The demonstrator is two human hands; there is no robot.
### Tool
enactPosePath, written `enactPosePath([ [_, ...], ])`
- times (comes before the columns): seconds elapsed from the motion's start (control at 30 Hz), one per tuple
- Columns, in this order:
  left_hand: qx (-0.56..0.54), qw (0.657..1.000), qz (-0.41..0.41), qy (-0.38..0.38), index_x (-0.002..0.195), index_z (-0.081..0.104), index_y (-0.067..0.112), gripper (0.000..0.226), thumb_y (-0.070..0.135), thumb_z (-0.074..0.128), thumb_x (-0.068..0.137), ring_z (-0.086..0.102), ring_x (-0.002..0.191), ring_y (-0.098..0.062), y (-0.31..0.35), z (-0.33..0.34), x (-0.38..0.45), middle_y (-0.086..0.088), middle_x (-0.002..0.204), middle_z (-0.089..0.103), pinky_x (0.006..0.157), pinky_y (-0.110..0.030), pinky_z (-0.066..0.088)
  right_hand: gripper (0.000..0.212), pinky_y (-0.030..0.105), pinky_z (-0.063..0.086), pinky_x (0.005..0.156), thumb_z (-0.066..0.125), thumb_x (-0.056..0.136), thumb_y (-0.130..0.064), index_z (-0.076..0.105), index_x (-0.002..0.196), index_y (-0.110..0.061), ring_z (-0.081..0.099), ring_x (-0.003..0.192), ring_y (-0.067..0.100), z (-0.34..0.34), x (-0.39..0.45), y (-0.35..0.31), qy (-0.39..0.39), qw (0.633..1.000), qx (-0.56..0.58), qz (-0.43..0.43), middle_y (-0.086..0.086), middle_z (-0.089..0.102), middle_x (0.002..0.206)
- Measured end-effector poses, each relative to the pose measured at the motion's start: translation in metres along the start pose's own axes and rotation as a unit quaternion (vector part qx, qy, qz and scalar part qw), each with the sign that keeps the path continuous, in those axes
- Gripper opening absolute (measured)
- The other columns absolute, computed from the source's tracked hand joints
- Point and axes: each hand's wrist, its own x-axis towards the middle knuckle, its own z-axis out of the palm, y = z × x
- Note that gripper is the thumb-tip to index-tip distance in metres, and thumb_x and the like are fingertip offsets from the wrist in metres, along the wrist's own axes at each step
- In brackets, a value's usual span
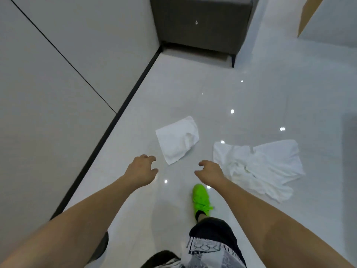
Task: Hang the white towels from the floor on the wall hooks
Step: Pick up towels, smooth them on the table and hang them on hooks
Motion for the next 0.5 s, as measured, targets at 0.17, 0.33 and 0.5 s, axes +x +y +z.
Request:
enactPosePath([
  [0.17,-0.066,0.997,-0.040,-0.016,0.138,0.051,0.018,0.046,0.034,0.057,0.095,0.051,0.121,-0.029,0.006,0.017,0.072,-0.011,0.135,0.051,0.099,-0.035,0.043,0.048,0.027,0.040,0.100,0.060,0.090,-0.028,0.056,0.135,-0.015,0.053,0.125,0.023,-0.003,0.084,0.000,-0.041,0.998,0.014,0.051,0.006,0.060,0.134],
  [0.33,-0.133,0.986,-0.079,-0.056,0.134,0.055,0.017,0.044,0.031,0.060,0.093,0.053,0.118,-0.029,-0.002,0.068,0.142,-0.013,0.130,0.056,0.097,-0.031,0.038,0.042,0.029,0.043,0.100,0.062,0.088,-0.027,0.062,0.128,-0.014,0.057,0.120,0.025,0.031,0.161,0.012,-0.080,0.991,0.033,0.105,0.006,0.062,0.131],
  [0.5,-0.176,0.972,-0.101,-0.120,0.128,0.059,0.015,0.041,0.032,0.064,0.091,0.059,0.111,-0.029,-0.033,0.143,0.251,-0.014,0.118,0.063,0.095,-0.033,0.045,0.030,0.026,0.044,0.087,0.060,0.086,-0.021,0.068,0.113,-0.009,0.061,0.110,0.025,0.095,0.266,0.032,-0.096,0.983,0.059,0.148,0.008,0.067,0.114],
])
